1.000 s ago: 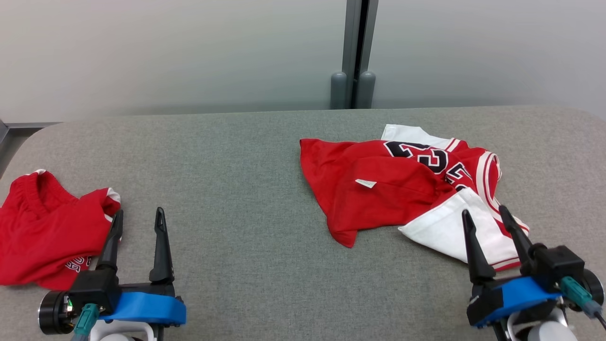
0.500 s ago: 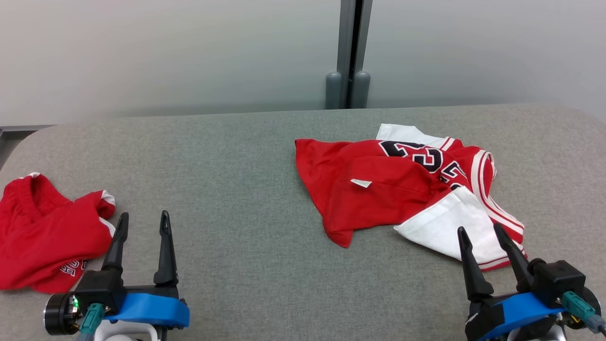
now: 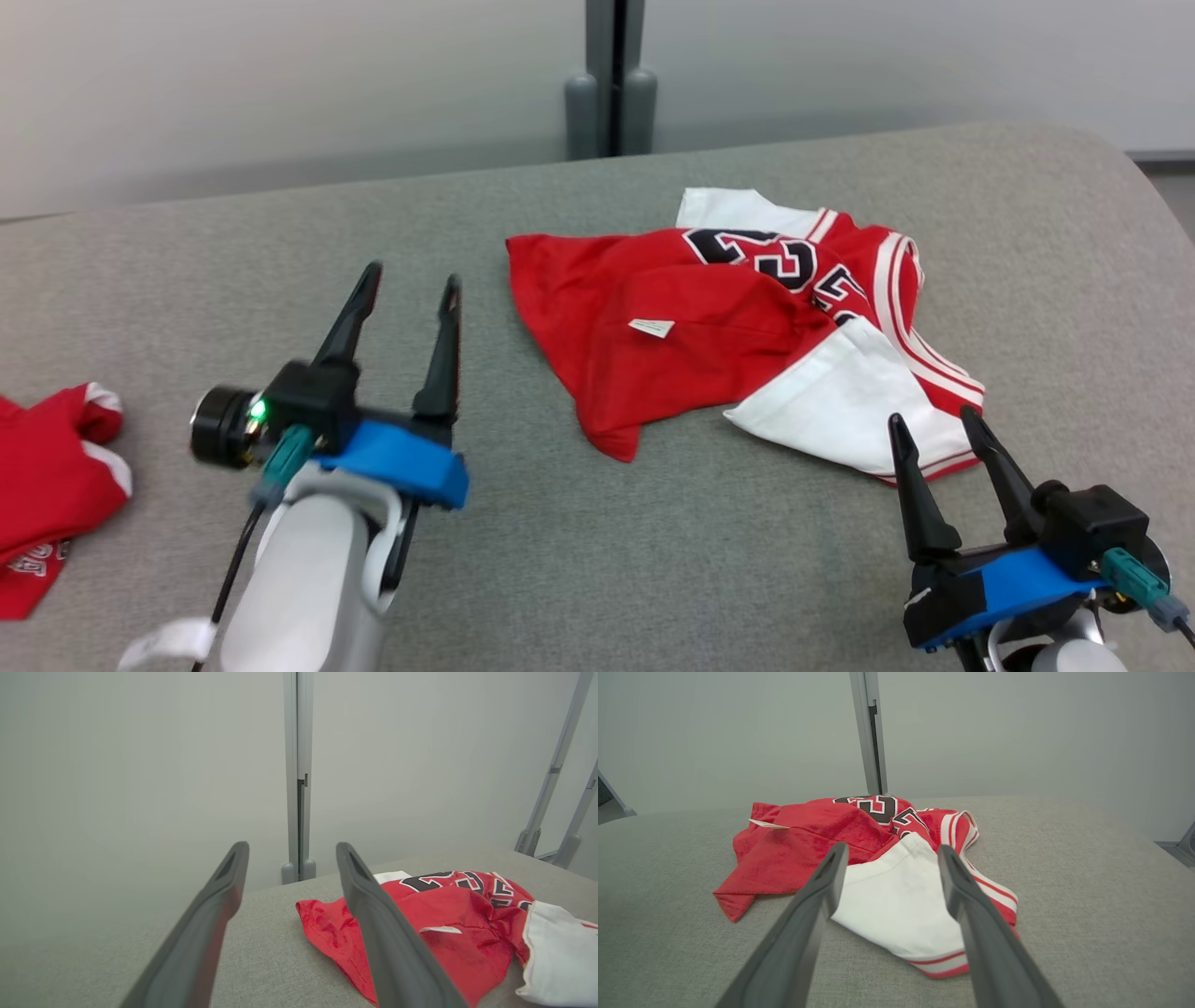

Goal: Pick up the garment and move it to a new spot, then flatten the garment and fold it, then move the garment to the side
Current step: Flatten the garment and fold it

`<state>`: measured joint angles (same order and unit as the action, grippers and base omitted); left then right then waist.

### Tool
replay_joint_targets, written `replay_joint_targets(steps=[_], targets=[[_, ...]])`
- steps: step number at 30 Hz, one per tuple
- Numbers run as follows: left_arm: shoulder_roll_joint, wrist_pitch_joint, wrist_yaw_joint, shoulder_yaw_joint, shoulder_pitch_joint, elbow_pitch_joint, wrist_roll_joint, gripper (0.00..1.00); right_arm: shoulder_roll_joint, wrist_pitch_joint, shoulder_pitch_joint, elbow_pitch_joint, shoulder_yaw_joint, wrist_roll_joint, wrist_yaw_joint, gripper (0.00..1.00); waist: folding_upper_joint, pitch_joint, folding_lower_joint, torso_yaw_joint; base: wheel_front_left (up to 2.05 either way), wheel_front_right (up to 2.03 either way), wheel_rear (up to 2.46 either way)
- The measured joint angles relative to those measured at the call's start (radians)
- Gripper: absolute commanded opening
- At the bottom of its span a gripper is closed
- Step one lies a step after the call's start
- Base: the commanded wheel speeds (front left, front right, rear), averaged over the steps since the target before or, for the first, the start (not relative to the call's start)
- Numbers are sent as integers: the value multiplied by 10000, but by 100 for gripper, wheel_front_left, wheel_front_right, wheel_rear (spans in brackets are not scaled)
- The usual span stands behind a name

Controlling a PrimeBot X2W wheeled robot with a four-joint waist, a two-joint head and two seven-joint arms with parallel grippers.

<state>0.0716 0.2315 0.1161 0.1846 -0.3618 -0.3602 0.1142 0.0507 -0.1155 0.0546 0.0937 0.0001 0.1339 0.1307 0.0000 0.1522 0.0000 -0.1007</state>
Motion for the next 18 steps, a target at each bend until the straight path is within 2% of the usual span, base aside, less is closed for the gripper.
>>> replay_joint_targets(steps=[8,14,18], targets=[[2,-487,96,1523,-1815,-1877,456,100,0,-236,444,213,121,86,0,100,0,674,1,-636,0,0,0],[169,-723,117,2894,-2662,-3455,1277,100,-4,-387,740,408,142,98,0,100,0,1108,1,-999,0,0,0],[270,-704,132,3405,-3050,-4489,1812,100,-4,-458,991,518,178,115,0,100,0,1337,1,-1285,0,0,0]])
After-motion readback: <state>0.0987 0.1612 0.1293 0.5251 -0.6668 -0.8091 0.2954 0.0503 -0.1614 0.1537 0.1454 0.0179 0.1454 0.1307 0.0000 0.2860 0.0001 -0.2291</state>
